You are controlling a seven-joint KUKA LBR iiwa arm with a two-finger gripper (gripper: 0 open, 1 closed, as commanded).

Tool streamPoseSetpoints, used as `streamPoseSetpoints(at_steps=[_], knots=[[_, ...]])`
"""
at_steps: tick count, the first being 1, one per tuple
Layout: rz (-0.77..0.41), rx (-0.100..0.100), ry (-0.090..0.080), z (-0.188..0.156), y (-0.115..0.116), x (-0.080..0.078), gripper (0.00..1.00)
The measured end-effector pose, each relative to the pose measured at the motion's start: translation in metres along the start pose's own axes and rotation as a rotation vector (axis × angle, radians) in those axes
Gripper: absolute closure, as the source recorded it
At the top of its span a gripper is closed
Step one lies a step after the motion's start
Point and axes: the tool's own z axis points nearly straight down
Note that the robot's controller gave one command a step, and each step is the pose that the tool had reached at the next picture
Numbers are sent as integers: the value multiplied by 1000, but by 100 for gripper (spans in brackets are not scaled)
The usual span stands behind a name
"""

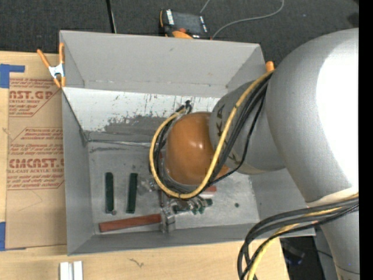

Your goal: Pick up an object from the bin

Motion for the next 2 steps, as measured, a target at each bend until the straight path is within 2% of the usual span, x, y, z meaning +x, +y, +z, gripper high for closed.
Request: streamPoseSetpoints(at_steps=[1,2], knots=[[-43,0,5,-27,-20,-47,0],[-47,1,15,-10,-148,31,0]])
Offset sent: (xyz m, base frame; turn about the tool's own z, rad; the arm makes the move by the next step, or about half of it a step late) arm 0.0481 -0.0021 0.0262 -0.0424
